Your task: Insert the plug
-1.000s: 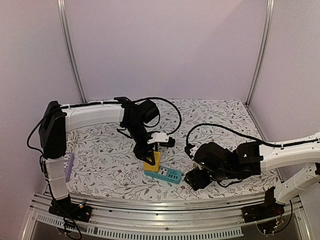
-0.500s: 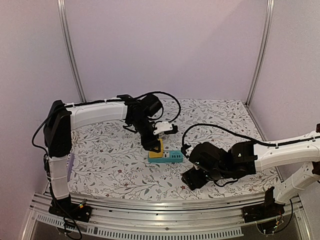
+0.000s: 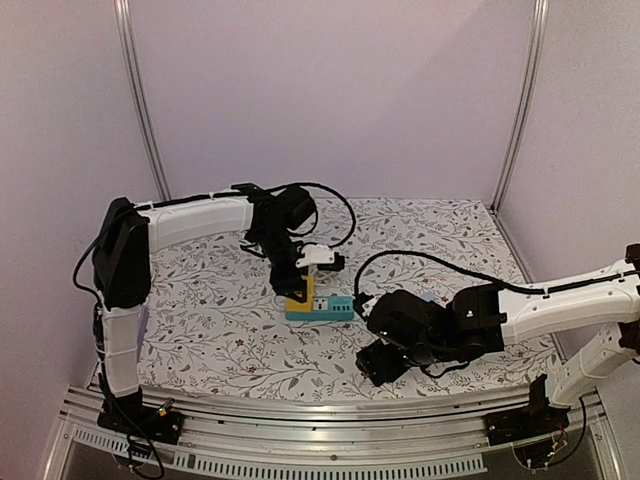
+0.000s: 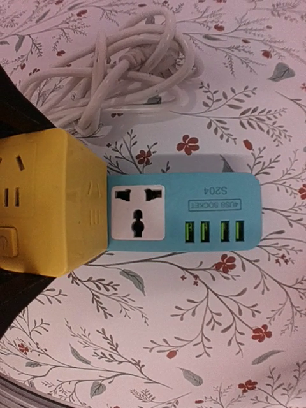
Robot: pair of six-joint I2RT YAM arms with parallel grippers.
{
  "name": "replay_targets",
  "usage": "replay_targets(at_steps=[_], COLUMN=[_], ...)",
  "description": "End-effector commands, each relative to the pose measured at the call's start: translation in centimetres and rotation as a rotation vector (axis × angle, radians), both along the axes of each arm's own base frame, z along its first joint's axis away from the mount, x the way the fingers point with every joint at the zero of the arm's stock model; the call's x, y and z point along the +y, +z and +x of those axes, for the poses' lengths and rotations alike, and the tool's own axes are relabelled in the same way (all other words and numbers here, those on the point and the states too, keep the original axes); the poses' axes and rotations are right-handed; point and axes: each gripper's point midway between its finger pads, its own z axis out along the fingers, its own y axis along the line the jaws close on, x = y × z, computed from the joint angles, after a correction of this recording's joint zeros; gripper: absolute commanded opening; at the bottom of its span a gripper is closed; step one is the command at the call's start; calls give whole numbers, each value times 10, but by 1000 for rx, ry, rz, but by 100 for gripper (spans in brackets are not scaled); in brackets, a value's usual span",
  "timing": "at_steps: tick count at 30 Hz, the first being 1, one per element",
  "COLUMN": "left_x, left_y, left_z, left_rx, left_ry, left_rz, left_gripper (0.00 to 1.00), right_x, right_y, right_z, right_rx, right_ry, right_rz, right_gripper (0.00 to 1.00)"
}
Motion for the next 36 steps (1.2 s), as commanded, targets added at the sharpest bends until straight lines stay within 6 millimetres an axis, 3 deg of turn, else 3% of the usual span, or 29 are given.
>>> replay_targets(at_steps=[1,7,19,32,36], left_x=[9,16,32,41,44], left_y=[15,7,-32,-37,-49], left_z=[11,9,-4,-1,-9], left_rx=[6,44,105,115,115], left_ry=[31,29,71,117,108], left_rz=[-1,15,22,-17,23], left_gripper=[0,0,0,0,0], right_x=[10,16,13,12,12], right_y=[6,4,0,-5,-6], right_z=[2,4,0,-6,-6], right_rx=[-19,-21,-11,1,1], right_ry=[6,15,6,13,13], right_rz=[-2,-13,-25,-30,-28], right_gripper=[78,78,78,78,78])
